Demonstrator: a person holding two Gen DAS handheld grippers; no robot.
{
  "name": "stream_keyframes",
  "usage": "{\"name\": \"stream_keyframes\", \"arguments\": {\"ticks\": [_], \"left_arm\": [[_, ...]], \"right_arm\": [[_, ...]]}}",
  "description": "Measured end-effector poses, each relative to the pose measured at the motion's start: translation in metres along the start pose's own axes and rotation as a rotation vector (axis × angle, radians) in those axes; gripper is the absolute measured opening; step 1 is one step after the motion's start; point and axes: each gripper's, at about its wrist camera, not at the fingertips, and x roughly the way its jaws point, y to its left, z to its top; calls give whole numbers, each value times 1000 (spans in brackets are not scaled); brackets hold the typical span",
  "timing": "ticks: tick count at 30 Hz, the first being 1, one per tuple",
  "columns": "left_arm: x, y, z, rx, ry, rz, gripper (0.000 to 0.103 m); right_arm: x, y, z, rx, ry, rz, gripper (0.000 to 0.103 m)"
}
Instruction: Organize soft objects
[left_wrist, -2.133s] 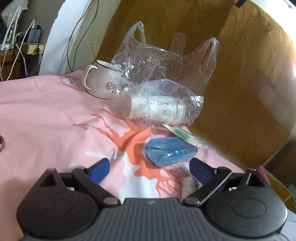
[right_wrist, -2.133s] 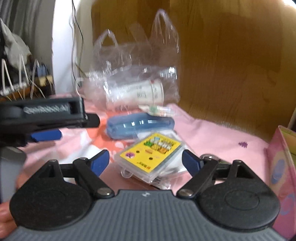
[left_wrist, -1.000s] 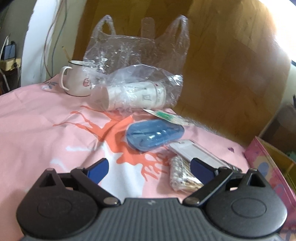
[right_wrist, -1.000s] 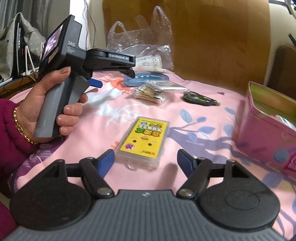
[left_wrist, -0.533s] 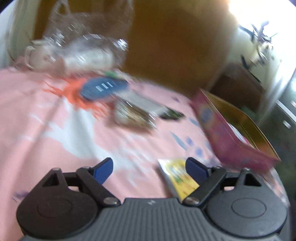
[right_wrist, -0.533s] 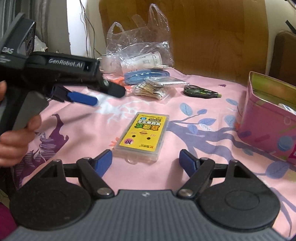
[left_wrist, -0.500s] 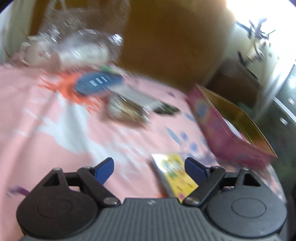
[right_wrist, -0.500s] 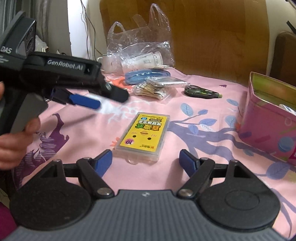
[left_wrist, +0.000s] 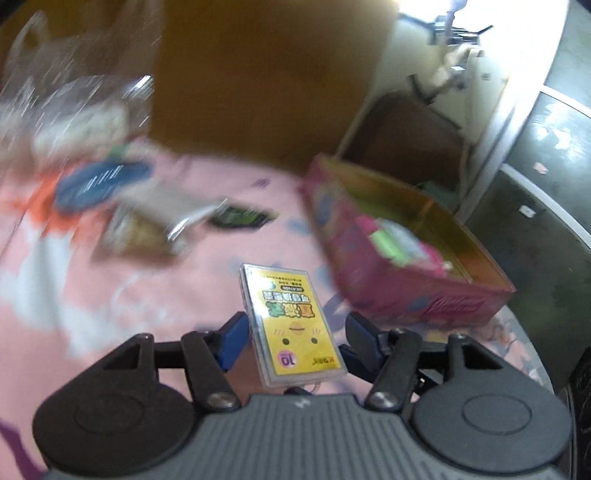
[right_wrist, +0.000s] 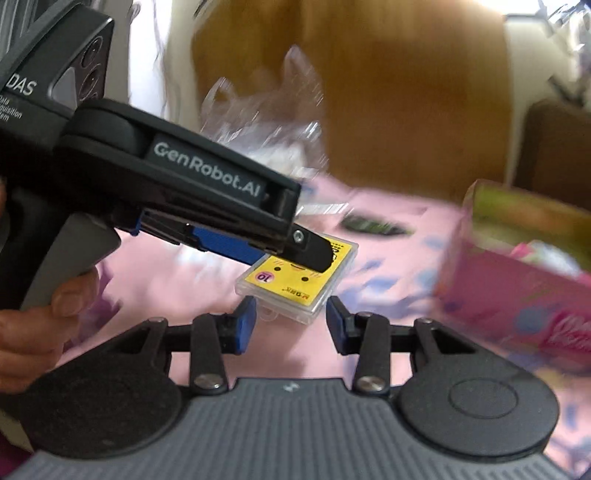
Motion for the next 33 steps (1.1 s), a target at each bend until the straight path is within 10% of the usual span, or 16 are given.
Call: {"name": "stream_keyframes", "arguments": {"ticks": [12,18,33], "left_arm": [[63,-113,61,231,-68,-135,59],[121,-147,71,291,-73,-45,69],[48,-28,61,115,-157,201,71]], "right_arm": [[-35,-95,16,87,-175,-289,45],[-17,-147,7,174,-203,-409,46],[-30,-166,-6,298,-285,-416,47]]}}
